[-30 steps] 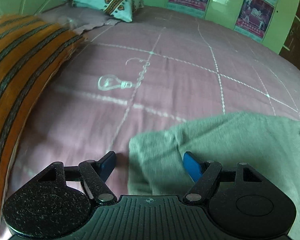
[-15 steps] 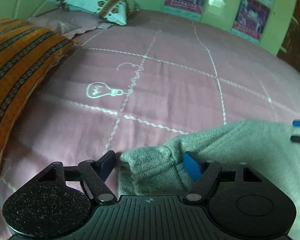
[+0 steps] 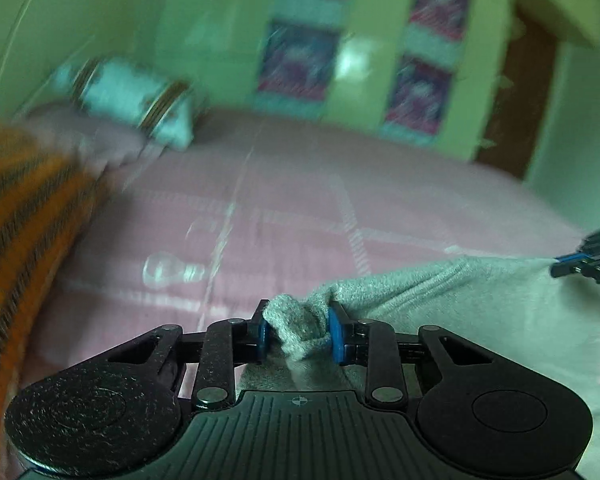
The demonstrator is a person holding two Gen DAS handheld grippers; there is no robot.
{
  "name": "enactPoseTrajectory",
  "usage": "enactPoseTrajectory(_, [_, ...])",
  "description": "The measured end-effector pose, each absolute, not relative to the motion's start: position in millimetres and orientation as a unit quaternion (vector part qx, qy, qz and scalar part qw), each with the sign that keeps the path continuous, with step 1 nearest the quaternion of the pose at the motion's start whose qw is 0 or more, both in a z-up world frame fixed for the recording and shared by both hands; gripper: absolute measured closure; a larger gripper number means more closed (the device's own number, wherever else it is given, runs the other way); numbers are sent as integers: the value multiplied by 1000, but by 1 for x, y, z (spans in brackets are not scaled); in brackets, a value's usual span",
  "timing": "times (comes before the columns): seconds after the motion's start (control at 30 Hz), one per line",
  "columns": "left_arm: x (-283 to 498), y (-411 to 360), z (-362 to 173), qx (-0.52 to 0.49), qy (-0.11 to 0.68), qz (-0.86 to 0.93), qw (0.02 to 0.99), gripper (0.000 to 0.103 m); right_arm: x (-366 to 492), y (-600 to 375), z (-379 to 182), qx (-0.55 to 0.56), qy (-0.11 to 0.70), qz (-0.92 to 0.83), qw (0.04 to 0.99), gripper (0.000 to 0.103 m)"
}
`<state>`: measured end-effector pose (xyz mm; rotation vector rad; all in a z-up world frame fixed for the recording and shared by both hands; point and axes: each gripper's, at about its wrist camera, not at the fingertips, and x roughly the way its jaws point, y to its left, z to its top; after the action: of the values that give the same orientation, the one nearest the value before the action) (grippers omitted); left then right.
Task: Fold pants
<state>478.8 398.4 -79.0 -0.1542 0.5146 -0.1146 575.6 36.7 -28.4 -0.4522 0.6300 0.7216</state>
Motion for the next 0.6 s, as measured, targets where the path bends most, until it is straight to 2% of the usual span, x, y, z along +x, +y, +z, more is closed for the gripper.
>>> enactPoseTrajectory(0.13, [423, 400, -50, -78, 200, -113, 970, 73, 508, 24, 5, -247, 266, 353, 862, 103])
enactPoseTrajectory(0.3, [351, 385, -43, -54, 197, -139, 969, 73, 403, 12, 16, -272, 247, 360, 858, 103])
enactPoseTrajectory(0.43, [286, 379, -71, -82, 225, -130, 962, 72, 327, 10, -13, -270, 247, 357, 859, 103])
enactPoseTrajectory(0.5, [260, 380, -94, -114, 257, -101, 954, 61, 292, 14, -43, -294, 253, 352, 852, 97])
enactPoseTrajectory(0.53, [246, 380, -104, -126, 278, -77, 949, 60, 279, 16, -60, -306, 267, 344, 847, 94])
enactPoseTrajectory(0.6, [221, 380, -112, -158, 270, -51, 948, 60, 262, 11, -77, -272, 295, 337, 852, 95])
